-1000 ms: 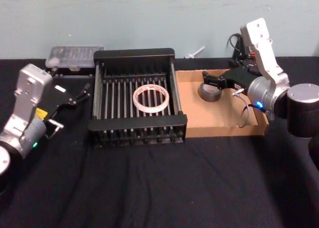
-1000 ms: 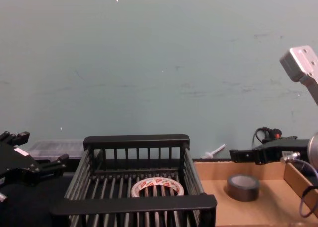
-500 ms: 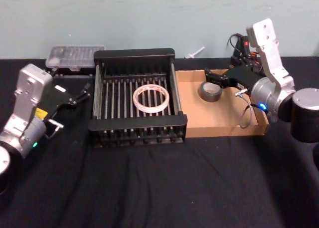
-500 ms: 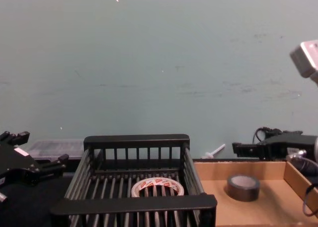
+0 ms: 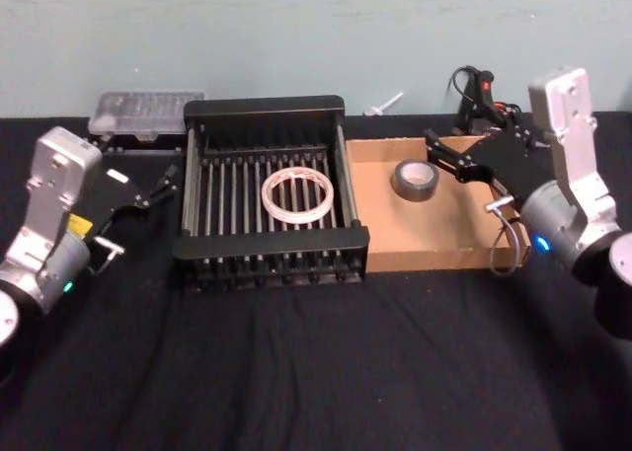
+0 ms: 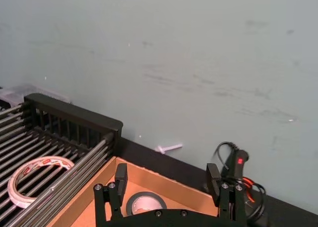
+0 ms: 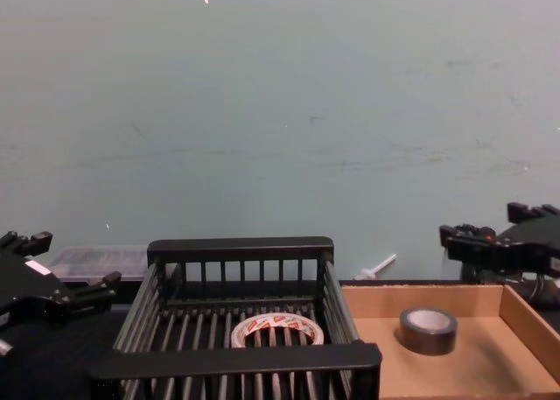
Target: Pick up the white tape and place it into the black box , Pick up the silver tape and place it into the brown box.
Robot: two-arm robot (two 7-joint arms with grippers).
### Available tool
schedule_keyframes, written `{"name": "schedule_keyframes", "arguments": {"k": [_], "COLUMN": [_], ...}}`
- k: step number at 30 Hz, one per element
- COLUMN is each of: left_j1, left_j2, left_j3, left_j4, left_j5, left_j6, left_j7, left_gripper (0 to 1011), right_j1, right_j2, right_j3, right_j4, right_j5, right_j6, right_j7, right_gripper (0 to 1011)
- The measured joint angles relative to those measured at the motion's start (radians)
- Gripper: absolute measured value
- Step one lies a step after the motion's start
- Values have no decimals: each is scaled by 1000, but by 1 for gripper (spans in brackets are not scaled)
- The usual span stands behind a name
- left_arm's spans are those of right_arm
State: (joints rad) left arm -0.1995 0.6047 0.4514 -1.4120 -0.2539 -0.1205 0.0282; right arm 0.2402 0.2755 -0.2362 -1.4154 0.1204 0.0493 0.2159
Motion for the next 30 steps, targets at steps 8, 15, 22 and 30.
{"name": "schedule_keyframes", "arguments": {"k": [8, 15, 22, 30], "left_j1": [0, 0, 0, 0], "left_j2": [0, 0, 0, 0], "left_j3": [0, 0, 0, 0], "left_j4": [0, 0, 0, 0], "left_j5": [0, 0, 0, 0], "left_j6": [0, 0, 0, 0], "left_j7": [0, 0, 0, 0], "left_gripper": [1001, 1001, 1001, 1001], "right_j1": [-71, -103, -102, -98], "right_j2": [-8, -21, -42, -50], "right_j3": [21, 32, 43, 46], "right_j4": [-20, -9, 10, 20], "right_j5": [-39, -75, -92, -99], "right_j6": [-100, -139, -124, -112], "right_j7": [-26, -38, -40, -37], "right_gripper": [1003, 1002, 1002, 1002]}}
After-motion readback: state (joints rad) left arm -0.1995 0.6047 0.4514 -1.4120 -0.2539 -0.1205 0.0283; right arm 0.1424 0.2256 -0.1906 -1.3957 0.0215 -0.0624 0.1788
